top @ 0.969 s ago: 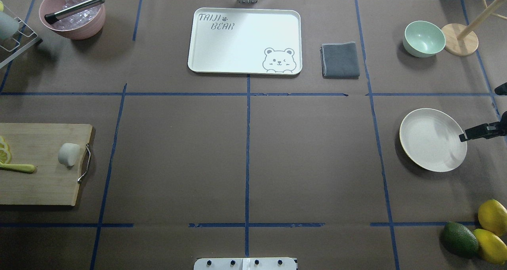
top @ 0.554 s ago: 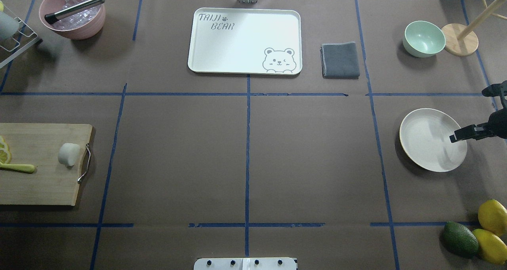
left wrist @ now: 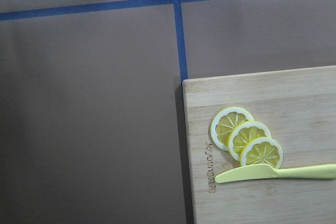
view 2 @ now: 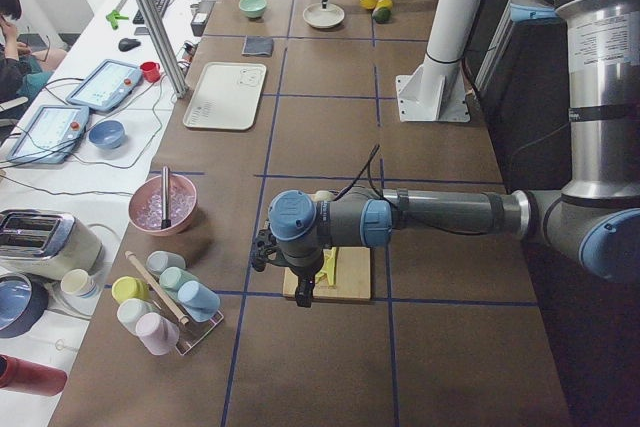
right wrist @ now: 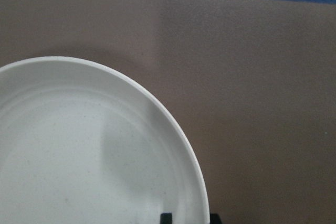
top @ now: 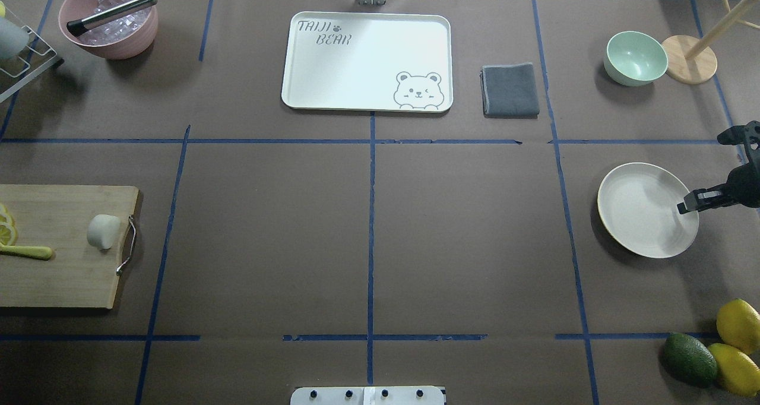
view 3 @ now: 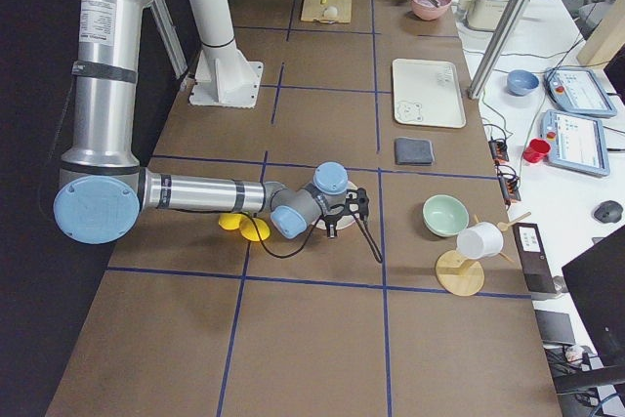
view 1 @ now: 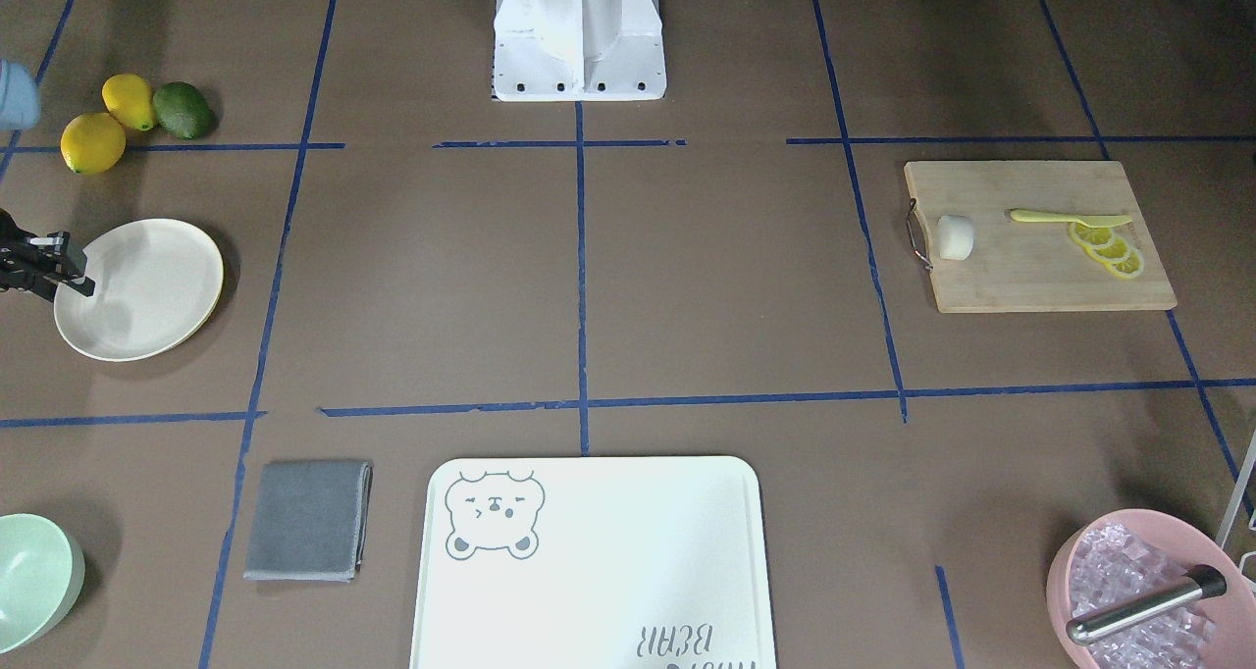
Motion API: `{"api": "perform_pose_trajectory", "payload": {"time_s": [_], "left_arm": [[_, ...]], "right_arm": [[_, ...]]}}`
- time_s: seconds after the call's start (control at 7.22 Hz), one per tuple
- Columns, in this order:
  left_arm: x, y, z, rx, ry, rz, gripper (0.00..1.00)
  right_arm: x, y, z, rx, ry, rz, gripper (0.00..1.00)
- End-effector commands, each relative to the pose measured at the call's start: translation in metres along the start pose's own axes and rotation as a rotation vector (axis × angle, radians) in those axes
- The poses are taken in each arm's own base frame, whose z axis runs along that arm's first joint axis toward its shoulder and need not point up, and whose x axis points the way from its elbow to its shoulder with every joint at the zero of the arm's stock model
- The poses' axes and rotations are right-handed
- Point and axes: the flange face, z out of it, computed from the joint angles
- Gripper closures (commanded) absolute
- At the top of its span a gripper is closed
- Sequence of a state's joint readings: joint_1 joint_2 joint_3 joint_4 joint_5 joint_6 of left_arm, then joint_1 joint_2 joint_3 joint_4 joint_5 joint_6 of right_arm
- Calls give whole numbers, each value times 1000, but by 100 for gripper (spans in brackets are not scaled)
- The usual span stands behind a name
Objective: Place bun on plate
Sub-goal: 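Grip the white plate rim with the right gripper, then slide the white plate with the right gripper toward the table center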
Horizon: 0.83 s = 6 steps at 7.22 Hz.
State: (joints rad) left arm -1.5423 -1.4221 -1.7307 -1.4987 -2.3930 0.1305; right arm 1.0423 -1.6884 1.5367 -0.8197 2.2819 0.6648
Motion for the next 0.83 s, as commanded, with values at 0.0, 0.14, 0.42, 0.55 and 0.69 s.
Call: {"api": "perform_pose_trajectory", "payload": {"time_s": [0.0, 0.14, 0.42, 0.55, 0.69], "left_arm": [[1, -1, -1, 1, 0, 2, 0], [1, -1, -1, 1, 0, 2, 0], [1, -1, -1, 1, 0, 2, 0], [1, -1, -1, 1, 0, 4, 0], [1, -1, -1, 1, 0, 2, 0]], "right_arm": [[-13, -9, -5, 9, -23, -18, 100], [-28, -20, -8, 15, -50, -37, 100], [-104, -56, -36, 77, -143, -122, 100], [-150, -73, -36, 89, -184, -187, 99], [-202, -85, -32, 82, -232, -173, 98]]}}
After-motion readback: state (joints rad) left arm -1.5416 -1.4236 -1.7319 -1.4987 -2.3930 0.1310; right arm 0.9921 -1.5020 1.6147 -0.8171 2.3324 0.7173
